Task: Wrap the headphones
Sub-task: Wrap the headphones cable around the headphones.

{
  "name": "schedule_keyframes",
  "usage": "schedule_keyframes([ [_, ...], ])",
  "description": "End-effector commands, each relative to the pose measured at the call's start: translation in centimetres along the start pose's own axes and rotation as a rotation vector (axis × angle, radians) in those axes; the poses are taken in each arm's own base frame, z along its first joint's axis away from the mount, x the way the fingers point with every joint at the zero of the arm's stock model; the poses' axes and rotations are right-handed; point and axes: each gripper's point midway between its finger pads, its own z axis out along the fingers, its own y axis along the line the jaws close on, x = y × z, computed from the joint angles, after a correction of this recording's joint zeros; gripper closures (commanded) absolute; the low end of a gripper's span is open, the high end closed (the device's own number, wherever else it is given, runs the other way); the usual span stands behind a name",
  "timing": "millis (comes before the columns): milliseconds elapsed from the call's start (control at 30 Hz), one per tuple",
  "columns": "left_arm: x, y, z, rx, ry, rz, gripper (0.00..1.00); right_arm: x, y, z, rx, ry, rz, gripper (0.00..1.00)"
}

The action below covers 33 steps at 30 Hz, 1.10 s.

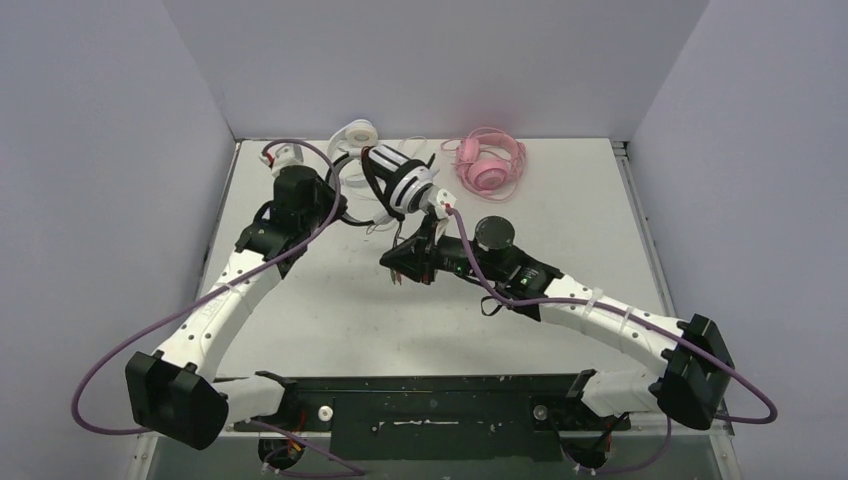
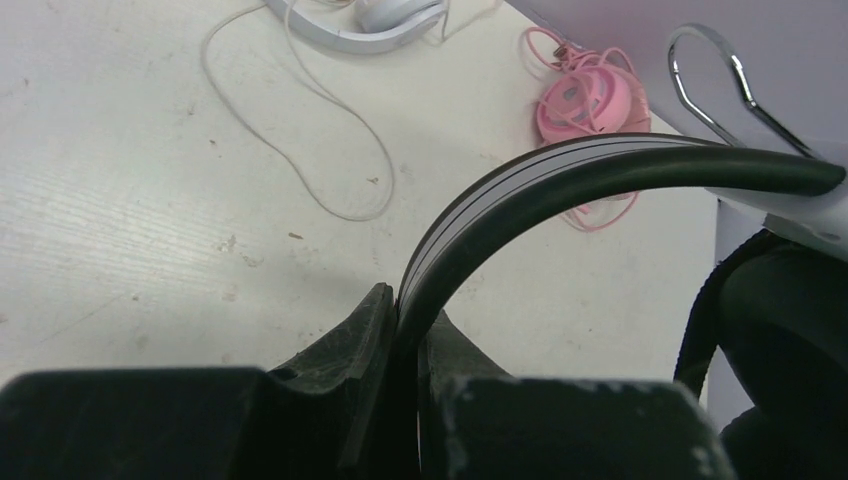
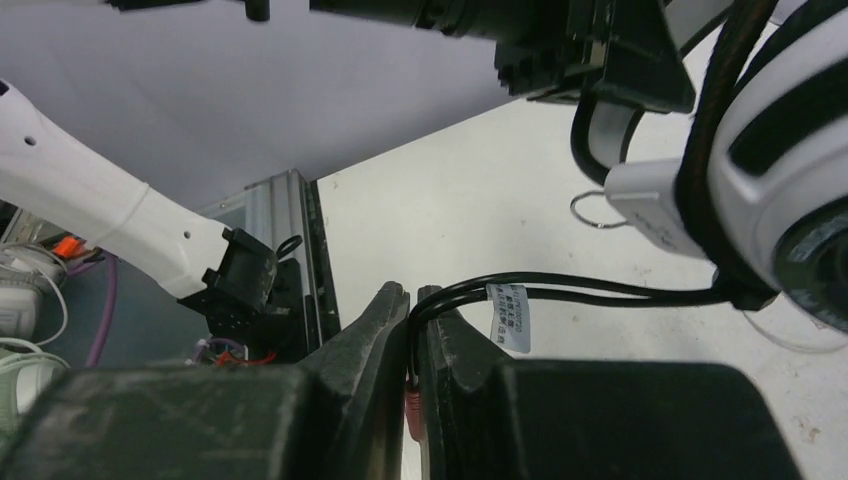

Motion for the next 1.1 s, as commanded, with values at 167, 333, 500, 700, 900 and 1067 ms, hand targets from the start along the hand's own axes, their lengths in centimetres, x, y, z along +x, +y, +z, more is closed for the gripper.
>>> schedule_keyframes([
  [167,-0.6,0.4,0.9,0.033,-0.149,-0.036,1.0,-4.8,-1.9,4.1,0.086,-0.108,0.145,0.98],
  [333,2.1,1.1,1.7,0.017,-0.096,-0.011,1.0,-3.7,-5.1,7.0,0.176,-0.099,0.31,0.87],
  [500,4.3,1.8,1.9,0.027,-0.045,-0.019,1.0,-2.1,-8.4,8.1,0.284,-0.12,0.43,0.86],
  [700,6.5,3.0,2.2,0.006,0.011,-0.033,1.0,0.1,-12.2,8.2,0.501,-0.104,0.526,0.73],
  [900,7.7,3.8,2.6,-0.008,0.037,-0.029,1.0,1.2,-14.4,7.5,0.661,-0.075,0.531,0.66],
  [1067,8.3,3.9,2.8,-0.018,0.065,-0.02,1.0,2.9,-15.3,7.2,0.736,0.008,0.522,0.57],
])
